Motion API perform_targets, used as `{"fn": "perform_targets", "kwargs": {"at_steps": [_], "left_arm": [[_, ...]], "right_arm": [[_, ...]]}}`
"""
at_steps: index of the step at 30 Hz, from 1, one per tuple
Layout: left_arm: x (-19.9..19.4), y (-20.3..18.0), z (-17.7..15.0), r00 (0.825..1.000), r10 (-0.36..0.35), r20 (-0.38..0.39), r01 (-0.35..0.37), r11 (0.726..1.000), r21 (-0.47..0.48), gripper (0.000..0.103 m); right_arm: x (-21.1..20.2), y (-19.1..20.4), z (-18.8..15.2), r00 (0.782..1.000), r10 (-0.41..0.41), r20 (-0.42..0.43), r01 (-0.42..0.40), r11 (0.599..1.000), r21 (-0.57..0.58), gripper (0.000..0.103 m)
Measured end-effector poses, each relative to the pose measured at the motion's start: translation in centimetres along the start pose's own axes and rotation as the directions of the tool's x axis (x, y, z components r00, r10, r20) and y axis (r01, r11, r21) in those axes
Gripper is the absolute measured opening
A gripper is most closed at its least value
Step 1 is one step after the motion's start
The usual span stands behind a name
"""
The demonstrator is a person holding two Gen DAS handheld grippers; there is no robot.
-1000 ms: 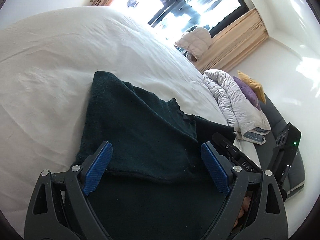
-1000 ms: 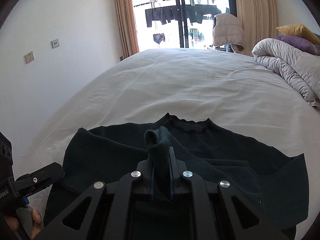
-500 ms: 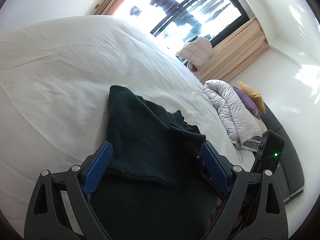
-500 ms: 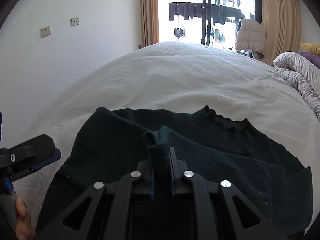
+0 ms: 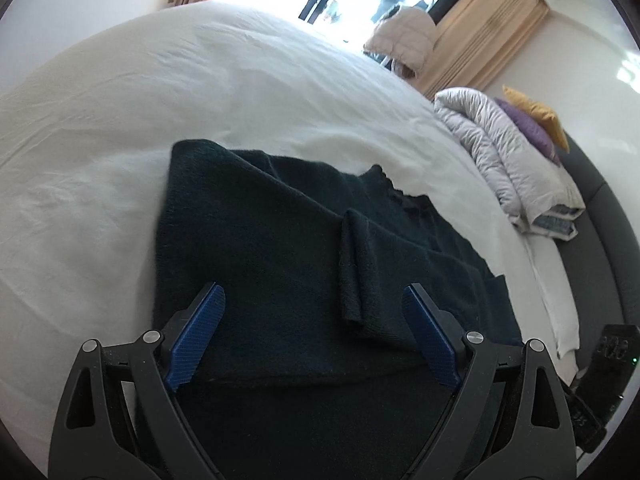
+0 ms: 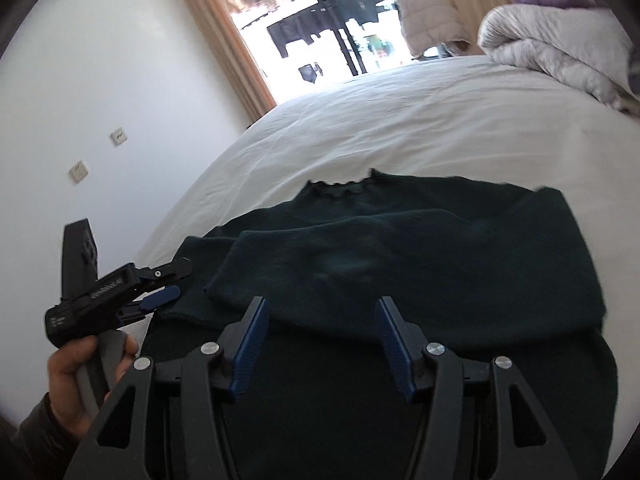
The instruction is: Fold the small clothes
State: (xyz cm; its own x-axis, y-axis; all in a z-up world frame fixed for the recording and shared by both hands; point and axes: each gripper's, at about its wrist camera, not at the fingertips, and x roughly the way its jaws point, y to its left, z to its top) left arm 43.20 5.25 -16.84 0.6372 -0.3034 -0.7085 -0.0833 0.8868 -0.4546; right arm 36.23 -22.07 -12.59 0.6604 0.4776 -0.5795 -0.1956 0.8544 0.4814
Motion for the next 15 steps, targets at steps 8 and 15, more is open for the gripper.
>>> {"fn": "perform_targets", "kwargs": {"at_steps": [8,15], "left_arm": [[4.7,-3.1,1.9,0.984,0.139,-0.112,-0.126,0.985,0.120,0.069],[4.7,-3.3,0.9,0.984,0.145,-0.105,-0.132,0.984,0.123,0.010]], "right_arm": [[-3.6,-8.5,-1.3,0.999,-0.028,0.033,0.019,0.971,0.237,0.054],[-2.3,-12.0,-1.6,0.996,0.083,0.016,-0.082,0.888,0.452,0.054]]}}
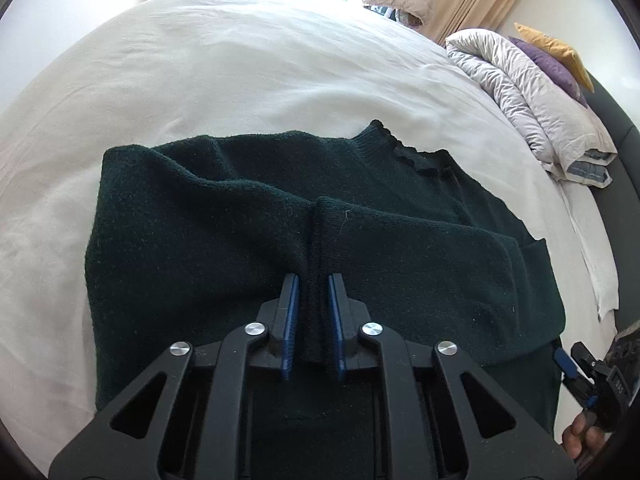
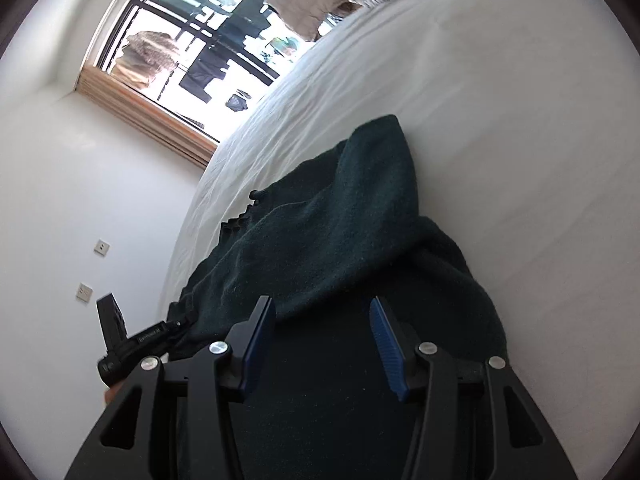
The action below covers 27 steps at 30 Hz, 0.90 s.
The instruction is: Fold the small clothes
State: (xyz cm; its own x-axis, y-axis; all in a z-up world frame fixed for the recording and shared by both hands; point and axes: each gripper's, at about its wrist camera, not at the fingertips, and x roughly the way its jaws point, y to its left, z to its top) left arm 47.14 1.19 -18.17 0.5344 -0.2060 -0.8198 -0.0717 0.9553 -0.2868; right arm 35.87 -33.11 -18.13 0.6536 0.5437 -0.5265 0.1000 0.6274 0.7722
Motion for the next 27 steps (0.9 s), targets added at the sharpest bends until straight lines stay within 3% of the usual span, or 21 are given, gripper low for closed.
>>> {"fn": "perform_targets", "kwargs": {"at_steps": [7,14,18,20,21,23,27], "left_arm": [[-2.5,1.3,-1.8,0.990,-0.084,0.112,0.094,0.992,-0.086,0.008],[-2.5,1.4,-2.7,0.988,-0.081,0.129,0.097,0.988,-0.123,0.008],[-2.5,1.6,-3.2,0.986,-0.080,0.144,0.101,0.984,-0.144,0.008],[-2.7,1.6,-3.8,0.987,-0.073,0.144,0.095,0.985,-0.147,0.008],[-2.7,1.5,-4.0,0.987,-0.066,0.145,0.087,0.986,-0.144,0.008],[-2.6,1.7,-4.1,0.988,-0.053,0.144,0.073,0.988,-0.134,0.008],[-2.5,1.7,-4.4,0.987,-0.059,0.151,0.078,0.989,-0.123,0.008]], "right_arm": [[1.3,-2.6,1.8,0.995,0.099,0.033,-0.102,0.986,0.129,0.054],[1.6,-5.8,4.7,0.967,0.204,0.151,-0.241,0.924,0.296,0.052],[1.6,-6.5,5.0,0.950,0.203,0.236,-0.274,0.906,0.324,0.052],[2.4,-6.6,5.3,0.957,0.174,0.232,-0.242,0.920,0.309,0.052],[3.0,-6.7,5.5,0.964,0.151,0.218,-0.212,0.933,0.290,0.050],[3.4,-6.9,5.1,0.968,0.130,0.213,-0.189,0.940,0.285,0.038],[2.1,-8.6,4.4,0.947,0.204,0.250,-0.278,0.910,0.309,0.034]]}}
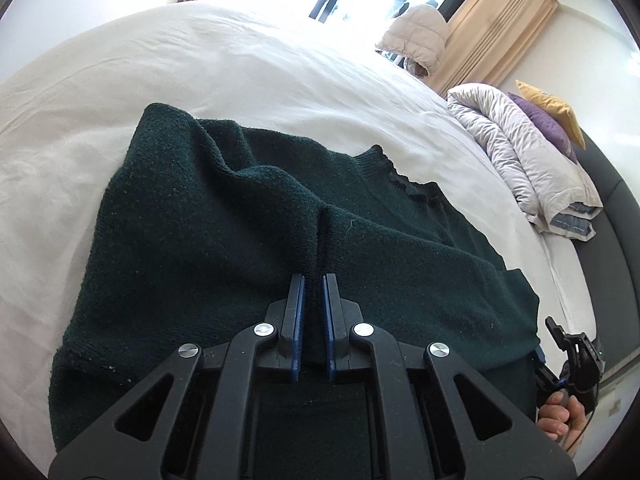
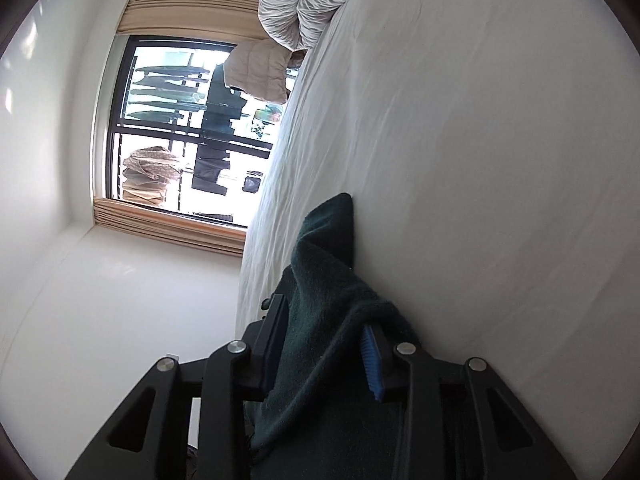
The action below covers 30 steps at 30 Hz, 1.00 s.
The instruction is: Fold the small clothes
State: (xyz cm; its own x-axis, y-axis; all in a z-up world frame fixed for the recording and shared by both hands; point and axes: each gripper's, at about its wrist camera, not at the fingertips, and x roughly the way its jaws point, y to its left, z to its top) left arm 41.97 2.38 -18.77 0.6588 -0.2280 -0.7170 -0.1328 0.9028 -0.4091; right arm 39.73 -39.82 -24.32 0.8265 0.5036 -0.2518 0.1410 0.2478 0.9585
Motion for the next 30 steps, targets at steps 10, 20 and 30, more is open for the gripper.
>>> {"fn": "perform_targets", "kwargs": {"at_steps": [10,20,30], "left_arm": [[0.2,0.8,-0.8,1.000,0.009,0.010,-0.009,1.000,0.003,0.005],[-3.3,-4.7,1.0,0.987,-0.103,0.124,0.080,0.981,0.175,0.005],[3.2,-1.6,-0.8,0.996,-0.085,-0.025,0.087,0.993,0.083,0.005]], "right_arm": [[-3.2,3.1,-3.0,0.980,-0.192,0.048,0.195,0.977,-0.082,0.068],[-2.6,8.2,-0.4,0.997,-0.076,-0.003,0.074,0.977,-0.202,0.060],[6.9,3.4,3.0,0.966,-0.249,-0.068,0.230,0.951,-0.205,0.009]]}}
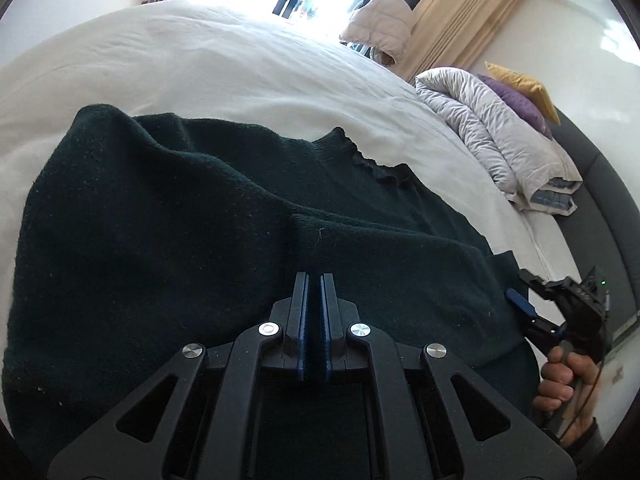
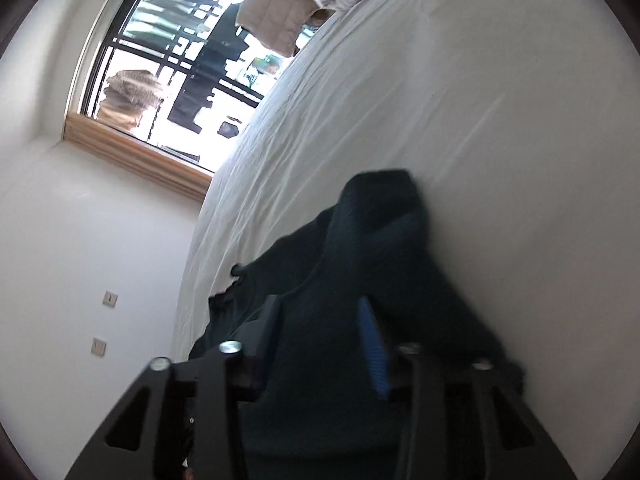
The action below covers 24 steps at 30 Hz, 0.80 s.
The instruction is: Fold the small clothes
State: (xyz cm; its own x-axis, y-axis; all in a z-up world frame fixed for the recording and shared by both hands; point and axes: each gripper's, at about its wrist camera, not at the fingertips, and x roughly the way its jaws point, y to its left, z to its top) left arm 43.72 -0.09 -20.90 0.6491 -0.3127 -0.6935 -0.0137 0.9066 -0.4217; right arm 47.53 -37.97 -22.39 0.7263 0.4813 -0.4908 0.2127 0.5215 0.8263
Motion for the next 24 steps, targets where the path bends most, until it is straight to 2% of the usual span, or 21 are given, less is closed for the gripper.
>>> {"fn": "perform_targets", "kwargs": {"at_steps": [1,3,4,5,6,8,10,13,15,16,17,18,20,22,24], "left_arm": [[0.5,0.0,0.0,1.000,0.008,-0.001,-0.008,1.000,0.010,0.005],[0.8,-0.1,-0.2,1.000,0.026,0.011,-0.027,0.999,0.031,0.005],[0.8,-0.1,-0.3,0.999,0.032,0.016,-0.033,0.999,0.035,0.005],[0.9,-0.1,-0.5,0.999,0.037,0.020,-0.038,0.999,0.037,0.005],[1.0,-0.1,-0.5,0.999,0.037,0.023,-0.037,0.999,0.037,0.005],[1.3,0.1,-0.5,0.999,0.023,0.025,-0.024,0.999,0.025,0.005],[1.5,0.2,-0.5,1.000,0.010,0.028,-0.011,1.000,0.014,0.005],[1.3,0.3,-0.4,0.999,0.011,0.031,-0.011,1.000,0.016,0.005],[1.3,0.5,-0.4,0.999,0.004,0.033,-0.004,1.000,0.011,0.005],[0.6,0.8,-0.8,0.999,-0.001,0.035,0.001,1.000,0.008,0.005],[0.5,1.0,-0.9,0.999,-0.007,0.037,0.007,1.000,0.004,0.005],[0.5,1.1,-0.9,0.999,-0.012,0.038,0.012,1.000,0.000,0.005],[0.4,1.2,-1.0,0.999,-0.018,0.040,0.018,1.000,-0.004,0.005],[0.4,1.2,-1.0,0.999,-0.023,0.042,0.024,1.000,-0.006,0.005],[0.3,1.3,-1.0,0.999,-0.027,0.044,0.027,1.000,-0.008,0.005]], "right_arm": [[-0.6,-1.4,0.7,1.000,0.000,0.025,-0.001,0.999,0.052,0.000],[-2.4,-3.1,1.6,0.995,-0.009,0.096,-0.004,0.992,0.125,0.000],[-3.4,-3.2,1.8,0.990,-0.051,0.129,0.035,0.992,0.120,0.006],[-4.4,-3.1,1.9,0.984,-0.077,0.159,0.060,0.992,0.109,0.023],[-5.0,-2.8,2.1,0.982,-0.065,0.177,0.047,0.994,0.100,0.028],[-5.5,-1.5,2.2,0.984,-0.007,0.176,-0.007,0.997,0.078,0.030],[-4.4,1.0,2.0,0.989,0.058,0.135,-0.059,0.998,0.004,0.030],[-0.1,4.3,0.9,0.996,0.085,-0.028,-0.087,0.994,-0.067,0.030],[2.7,4.0,0.7,0.996,-0.004,-0.090,-0.003,0.997,-0.080,0.030],[3.5,2.8,0.7,0.996,-0.049,-0.081,0.044,0.997,-0.064,0.024],[3.7,1.6,1.3,0.997,-0.057,-0.055,0.055,0.998,-0.031,0.003],[3.5,0.3,2.0,0.998,-0.058,-0.025,0.058,0.998,0.005,0.000],[2.4,-1.5,3.4,0.998,-0.054,0.035,0.052,0.997,0.056,0.000],[0.8,-1.2,3.9,0.989,-0.121,0.087,0.119,0.992,0.028,0.001],[-0.6,0.5,3.4,0.979,-0.157,0.127,0.162,0.986,-0.032,0.013]]}}
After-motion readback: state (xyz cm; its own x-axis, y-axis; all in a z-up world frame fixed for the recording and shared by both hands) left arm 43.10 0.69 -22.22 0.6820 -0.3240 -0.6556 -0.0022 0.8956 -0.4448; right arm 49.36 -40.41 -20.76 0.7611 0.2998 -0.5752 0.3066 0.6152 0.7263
